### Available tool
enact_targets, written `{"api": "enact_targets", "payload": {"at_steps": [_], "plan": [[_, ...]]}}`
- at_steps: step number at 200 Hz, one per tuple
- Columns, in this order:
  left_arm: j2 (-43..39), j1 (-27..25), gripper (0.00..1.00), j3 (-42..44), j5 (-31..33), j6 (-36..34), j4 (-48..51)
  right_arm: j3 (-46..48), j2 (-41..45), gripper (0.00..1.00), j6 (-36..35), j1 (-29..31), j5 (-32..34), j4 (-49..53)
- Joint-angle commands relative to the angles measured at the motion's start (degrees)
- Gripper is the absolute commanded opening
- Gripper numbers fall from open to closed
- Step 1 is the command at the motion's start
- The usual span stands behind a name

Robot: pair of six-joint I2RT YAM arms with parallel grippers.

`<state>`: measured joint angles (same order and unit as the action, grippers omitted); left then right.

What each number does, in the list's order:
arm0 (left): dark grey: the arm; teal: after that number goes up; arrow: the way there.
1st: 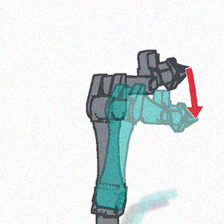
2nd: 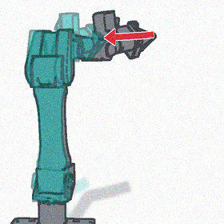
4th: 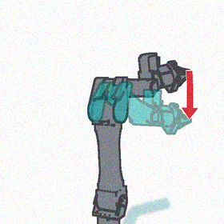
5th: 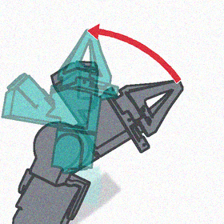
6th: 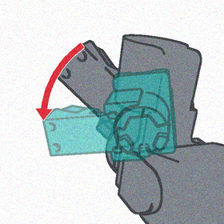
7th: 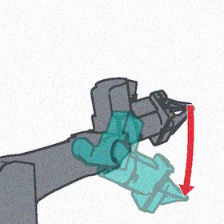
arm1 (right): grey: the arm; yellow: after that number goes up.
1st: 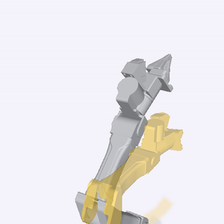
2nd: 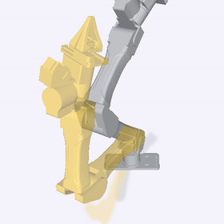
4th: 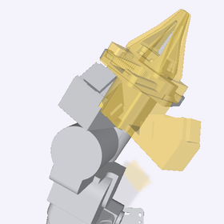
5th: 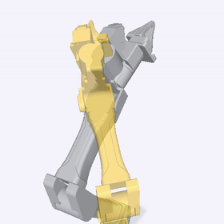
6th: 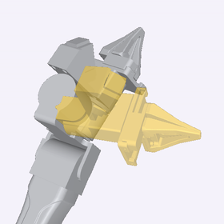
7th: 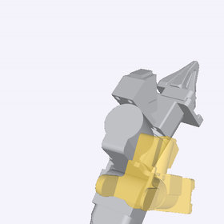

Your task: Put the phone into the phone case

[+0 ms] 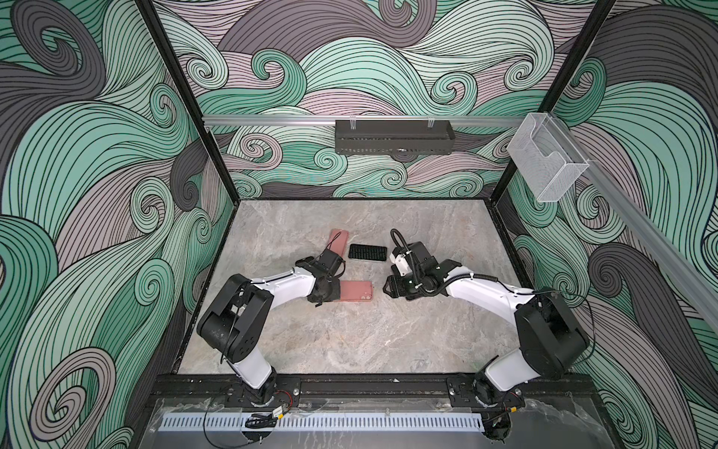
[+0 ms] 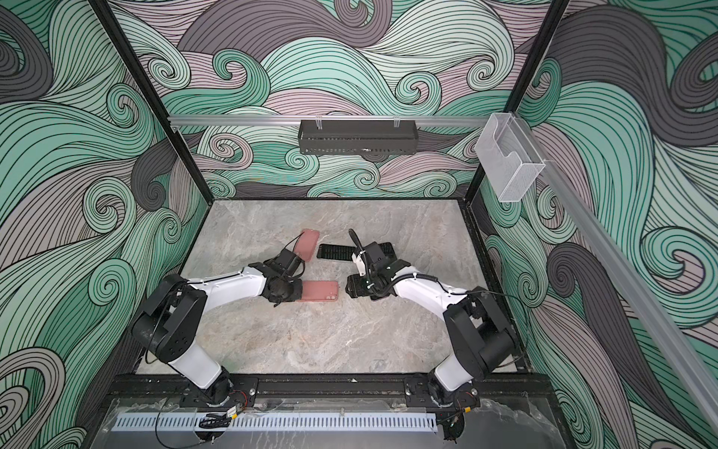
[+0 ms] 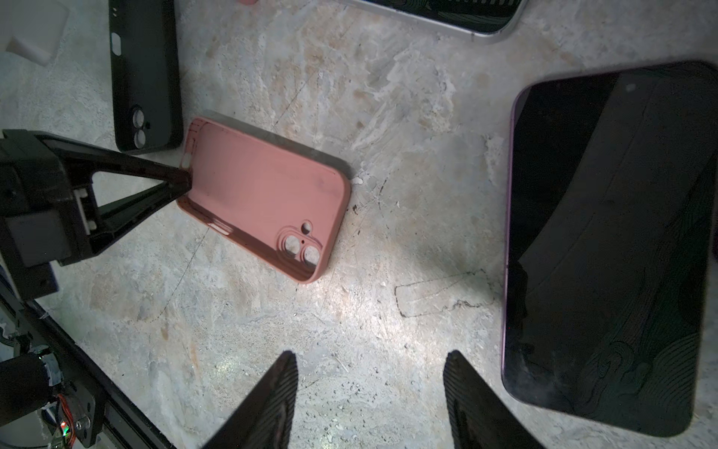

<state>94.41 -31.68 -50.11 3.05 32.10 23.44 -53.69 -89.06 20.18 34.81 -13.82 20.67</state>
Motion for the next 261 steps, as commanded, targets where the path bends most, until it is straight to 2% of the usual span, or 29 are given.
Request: {"api": "enact_targets", "payload": {"at_steps": [1,108,157,182,217,261], "plan": [[0.2,-1.9,0.04,-1.0,-0.5,-1.1,3.5,-0.1,1.3,0.61,-0.4,0.3,1.2,0.7],[2.6,-7.4,0.04,-6.6,-0.9,-15.6,2.3,1.8,0.5,0.59,-3.7,0.3,-3.2,1.0],[6.8,-8.9,0.06,-8.7,-1.1,-16.7,1.5,1.8,-1.0,0.59,-4.1,0.3,-3.8,1.0],[7.9,-9.4,0.15,-9.0,-1.0,-15.6,1.3,1.9,-1.7,0.59,-4.2,0.3,-3.8,1.1],[5.0,-10.5,0.44,-6.8,-1.6,-9.6,-1.9,2.0,-3.1,0.59,-4.5,0.3,-3.9,0.6],[-0.1,-10.9,0.45,-2.7,-2.2,3.1,-2.7,1.5,-5.2,0.59,-5.0,0.3,-3.8,0.2]]}}
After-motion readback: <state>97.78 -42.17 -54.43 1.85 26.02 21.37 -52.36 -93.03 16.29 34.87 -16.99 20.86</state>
